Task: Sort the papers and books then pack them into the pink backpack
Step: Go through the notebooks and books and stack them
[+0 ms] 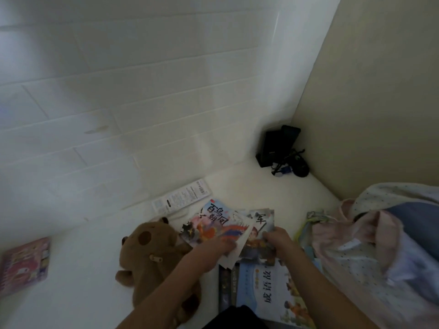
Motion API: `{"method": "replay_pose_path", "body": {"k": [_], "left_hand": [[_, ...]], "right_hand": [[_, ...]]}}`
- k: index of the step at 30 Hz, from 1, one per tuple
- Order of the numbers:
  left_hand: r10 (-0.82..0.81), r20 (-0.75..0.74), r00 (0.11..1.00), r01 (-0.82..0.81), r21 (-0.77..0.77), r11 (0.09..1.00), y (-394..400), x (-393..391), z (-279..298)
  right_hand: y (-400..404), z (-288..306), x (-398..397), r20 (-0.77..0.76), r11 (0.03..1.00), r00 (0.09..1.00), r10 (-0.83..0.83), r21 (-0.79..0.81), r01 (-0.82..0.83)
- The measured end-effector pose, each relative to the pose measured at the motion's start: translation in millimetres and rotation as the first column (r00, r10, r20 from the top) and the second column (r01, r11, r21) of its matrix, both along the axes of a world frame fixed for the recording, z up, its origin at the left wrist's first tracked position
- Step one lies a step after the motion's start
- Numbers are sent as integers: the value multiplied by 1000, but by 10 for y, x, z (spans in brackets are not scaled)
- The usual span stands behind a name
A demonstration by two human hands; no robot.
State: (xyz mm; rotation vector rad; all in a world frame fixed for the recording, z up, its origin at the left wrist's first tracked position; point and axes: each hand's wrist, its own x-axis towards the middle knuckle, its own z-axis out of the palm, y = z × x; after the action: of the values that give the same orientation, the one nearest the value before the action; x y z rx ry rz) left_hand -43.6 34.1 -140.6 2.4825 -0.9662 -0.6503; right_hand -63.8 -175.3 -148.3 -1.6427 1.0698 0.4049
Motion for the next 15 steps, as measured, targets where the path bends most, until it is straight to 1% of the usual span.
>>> {"method": "replay_pose_path", "body": {"k": [2,3,4,5,6,7,9,10,11,13,14,15], "left_hand": [[-24,98,995,18,66,998,73,-2,89],[-55,177,983,39,94,995,105,36,146],[-40,187,981,17,123,992,104,76,200],[28,172,985,-48,113,992,70,108,245],[25,274,961,-67,145,987,27,137,311],[53,356,933,-113,151,982,-27,146,373],[137,452,881,-209,113,971,-131,146,447],[173,454,874,-235,82,969,-186,149,452],[203,450,870,-249,46,967,-247,139,453],[272,421,865,-282,-40,959,-338,103,402],[331,393,858,-317,-104,943,-380,90,415],[379,377,845,-344,-158,925,-419,88,427]], "right_hand": [[-40,-67,-77,11,999,999,-30,34,30],[-45,-70,-95,19,996,998,-58,70,56],[-41,-59,-101,30,993,996,-78,95,75],[-34,-35,-97,47,992,995,-82,98,77],[-22,4,-78,64,995,996,-65,76,60],[-8,48,-61,79,999,996,-30,23,28],[17,178,-18,104,982,994,21,-188,-1],[22,256,-6,143,954,990,-4,-295,47],[12,342,3,219,918,974,-54,-372,135],[-67,496,34,403,840,907,-119,-446,308],[-127,548,62,463,816,879,-111,-462,347],[-191,595,91,493,806,866,-85,-477,350]]}}
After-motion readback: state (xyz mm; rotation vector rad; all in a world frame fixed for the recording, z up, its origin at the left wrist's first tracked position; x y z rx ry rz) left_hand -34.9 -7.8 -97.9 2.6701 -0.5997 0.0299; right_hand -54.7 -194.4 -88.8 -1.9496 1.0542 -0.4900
